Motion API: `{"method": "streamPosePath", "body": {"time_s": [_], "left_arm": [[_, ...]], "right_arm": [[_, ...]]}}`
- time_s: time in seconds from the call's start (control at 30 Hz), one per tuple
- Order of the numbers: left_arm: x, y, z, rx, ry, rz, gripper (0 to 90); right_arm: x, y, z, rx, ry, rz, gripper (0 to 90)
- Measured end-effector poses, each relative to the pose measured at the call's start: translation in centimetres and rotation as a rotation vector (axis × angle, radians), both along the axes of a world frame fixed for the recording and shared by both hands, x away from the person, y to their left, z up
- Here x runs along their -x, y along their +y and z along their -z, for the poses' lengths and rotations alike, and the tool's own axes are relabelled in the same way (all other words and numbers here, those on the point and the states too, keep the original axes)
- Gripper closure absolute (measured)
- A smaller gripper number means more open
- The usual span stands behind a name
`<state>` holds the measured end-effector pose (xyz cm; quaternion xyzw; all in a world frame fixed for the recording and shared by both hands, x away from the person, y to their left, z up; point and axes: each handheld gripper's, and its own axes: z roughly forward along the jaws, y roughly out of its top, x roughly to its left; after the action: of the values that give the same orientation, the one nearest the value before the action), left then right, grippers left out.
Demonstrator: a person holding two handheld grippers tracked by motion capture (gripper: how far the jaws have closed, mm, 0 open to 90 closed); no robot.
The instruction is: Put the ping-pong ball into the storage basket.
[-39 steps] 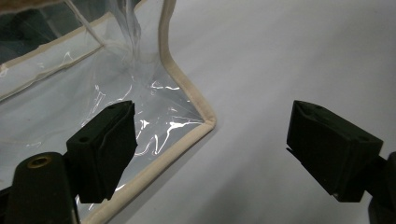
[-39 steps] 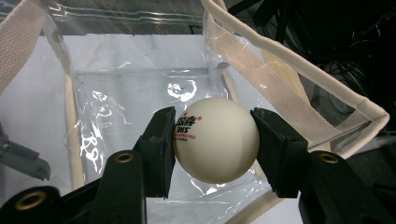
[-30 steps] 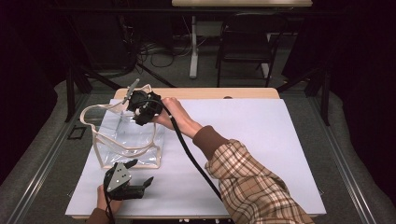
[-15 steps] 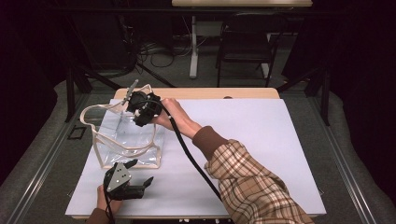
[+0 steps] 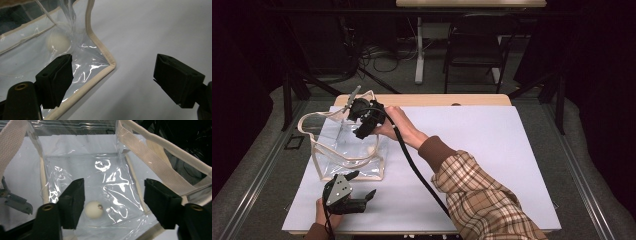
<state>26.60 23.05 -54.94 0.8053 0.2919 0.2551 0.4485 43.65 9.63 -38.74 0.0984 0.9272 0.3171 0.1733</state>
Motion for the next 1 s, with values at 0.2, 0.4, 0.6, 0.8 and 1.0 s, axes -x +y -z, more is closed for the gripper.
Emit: {"method": "streamPosePath", "body": {"time_s": [0.2,0.4,0.6,0.8,1.0], "left_arm": [[0.0,0.0,0.0,-0.006,0.001,0.003,16.1],[-0.1,-0.2,0.0,-0.005,-0.001,0.004,16.1],[-0.2,-0.2,0.0,-0.009,-0.001,0.007,16.1],[-0.2,-0.2,0.0,-0.009,0.0,0.008,16.1],[-0.2,-0.3,0.0,-0.012,0.001,0.006,16.1]], "right_arm": [[0.2,-1.2,-0.7,-0.057,0.03,-0.004,19.9],[0.5,-2.9,-1.6,-0.118,0.053,-0.008,13.8],[0.5,-4.8,-2.0,-0.158,0.07,-0.002,8.9],[0.5,-6.7,-2.2,-0.187,0.063,0.012,6.4],[0.7,-8.4,-2.2,-0.198,0.049,0.026,5.8]]}}
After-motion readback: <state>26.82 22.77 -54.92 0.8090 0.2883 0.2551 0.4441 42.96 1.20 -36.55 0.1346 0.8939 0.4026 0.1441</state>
